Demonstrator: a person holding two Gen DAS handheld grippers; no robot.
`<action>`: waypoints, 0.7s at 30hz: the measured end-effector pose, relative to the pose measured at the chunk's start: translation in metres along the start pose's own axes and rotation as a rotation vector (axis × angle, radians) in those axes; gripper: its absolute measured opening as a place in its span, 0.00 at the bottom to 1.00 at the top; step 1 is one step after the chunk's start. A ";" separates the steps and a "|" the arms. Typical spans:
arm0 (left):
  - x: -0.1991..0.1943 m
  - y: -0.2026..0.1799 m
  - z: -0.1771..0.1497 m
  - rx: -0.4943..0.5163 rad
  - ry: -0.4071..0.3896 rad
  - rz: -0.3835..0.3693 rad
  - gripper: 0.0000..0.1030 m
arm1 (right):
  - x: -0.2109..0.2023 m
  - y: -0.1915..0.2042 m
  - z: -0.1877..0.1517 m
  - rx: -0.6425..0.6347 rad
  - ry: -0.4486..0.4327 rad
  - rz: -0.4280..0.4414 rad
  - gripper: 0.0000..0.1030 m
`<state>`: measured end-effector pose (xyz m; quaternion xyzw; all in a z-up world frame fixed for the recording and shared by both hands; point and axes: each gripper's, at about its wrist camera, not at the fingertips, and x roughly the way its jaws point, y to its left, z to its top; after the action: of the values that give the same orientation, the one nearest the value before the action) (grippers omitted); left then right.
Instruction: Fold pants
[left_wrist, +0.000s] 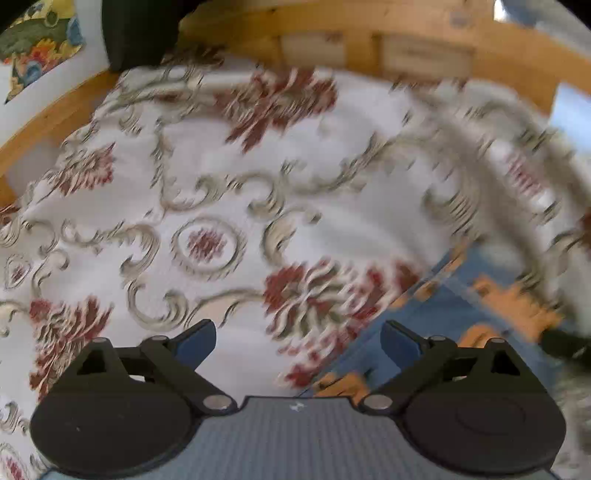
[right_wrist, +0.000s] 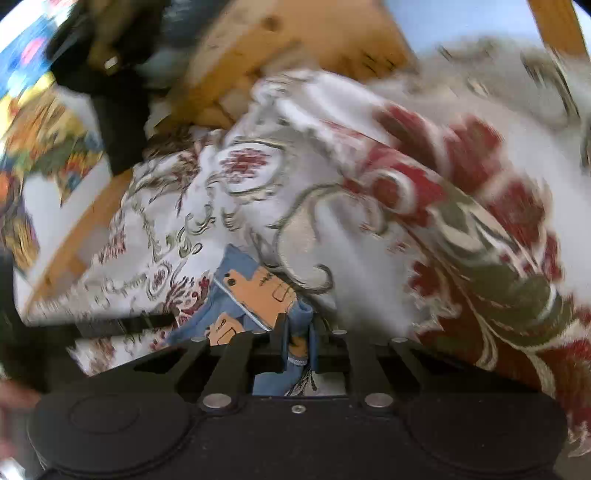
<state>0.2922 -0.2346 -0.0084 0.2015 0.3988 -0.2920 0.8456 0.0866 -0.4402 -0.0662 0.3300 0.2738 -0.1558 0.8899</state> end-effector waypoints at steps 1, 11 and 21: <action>-0.006 0.003 0.005 -0.015 -0.012 -0.069 0.96 | -0.003 0.007 -0.002 -0.049 -0.016 -0.001 0.10; 0.011 0.019 0.016 -0.234 0.112 -0.487 0.96 | -0.012 0.069 -0.036 -0.538 -0.089 -0.018 0.10; 0.032 -0.004 0.042 -0.353 0.255 -0.531 0.85 | -0.008 0.081 -0.047 -0.658 -0.087 -0.045 0.10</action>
<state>0.3293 -0.2717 -0.0092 -0.0238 0.5840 -0.4009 0.7054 0.0987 -0.3483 -0.0508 0.0120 0.2785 -0.0926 0.9559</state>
